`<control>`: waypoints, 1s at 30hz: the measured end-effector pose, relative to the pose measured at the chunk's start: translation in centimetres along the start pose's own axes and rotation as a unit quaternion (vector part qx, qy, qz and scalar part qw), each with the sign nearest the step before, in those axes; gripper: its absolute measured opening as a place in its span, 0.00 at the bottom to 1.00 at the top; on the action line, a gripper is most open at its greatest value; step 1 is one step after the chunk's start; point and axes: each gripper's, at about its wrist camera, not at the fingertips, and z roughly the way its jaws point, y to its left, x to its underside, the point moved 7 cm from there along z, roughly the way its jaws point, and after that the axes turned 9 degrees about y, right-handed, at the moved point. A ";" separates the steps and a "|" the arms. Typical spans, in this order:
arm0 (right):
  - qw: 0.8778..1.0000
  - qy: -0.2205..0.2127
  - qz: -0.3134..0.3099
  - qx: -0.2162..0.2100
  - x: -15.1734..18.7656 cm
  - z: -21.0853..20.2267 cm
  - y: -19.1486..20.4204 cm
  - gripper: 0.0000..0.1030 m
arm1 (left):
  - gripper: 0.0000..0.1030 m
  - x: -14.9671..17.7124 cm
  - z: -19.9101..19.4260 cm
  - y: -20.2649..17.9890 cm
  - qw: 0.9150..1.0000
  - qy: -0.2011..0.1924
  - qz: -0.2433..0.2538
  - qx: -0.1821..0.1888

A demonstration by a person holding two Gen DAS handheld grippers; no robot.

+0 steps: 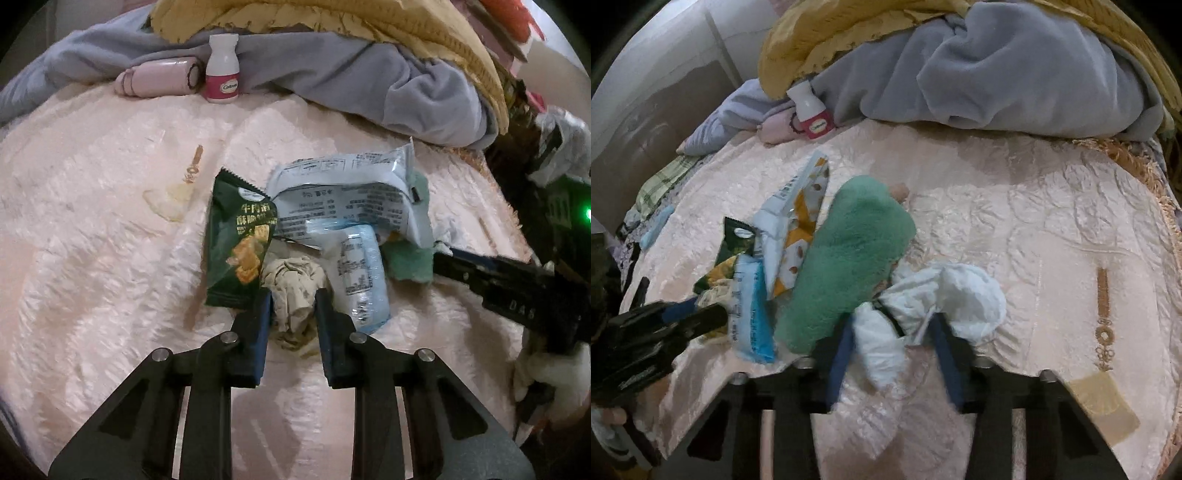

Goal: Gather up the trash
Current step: 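Grasp the crumpled beige tissue with the left tool while the right grasps the white tissue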

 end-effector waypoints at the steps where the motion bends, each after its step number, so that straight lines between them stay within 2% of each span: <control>1: 1.000 -0.003 -0.003 0.004 0.2 -0.4 0.0 0.27 | 0.18 0.2 -0.4 -0.3 1.000 -0.003 0.003 0.005; 6: 1.000 -0.023 -0.018 0.008 2.1 -3.0 0.3 0.25 | 0.17 1.8 -3.0 -2.0 0.999 -0.013 0.024 0.023; 14: 0.999 -0.047 -0.023 0.002 7.3 -8.5 0.3 0.25 | 0.17 3.7 -6.5 -5.4 0.997 -0.025 0.043 0.051; 20: 0.998 -0.069 0.005 -0.006 10.1 -11.4 -1.2 0.25 | 0.17 4.3 -7.3 -8.7 0.996 -0.027 0.064 0.063; 30: 0.996 -0.093 0.007 0.016 12.2 -15.2 -3.0 0.25 | 0.17 4.6 -7.5 -15.4 0.991 -0.031 0.114 0.069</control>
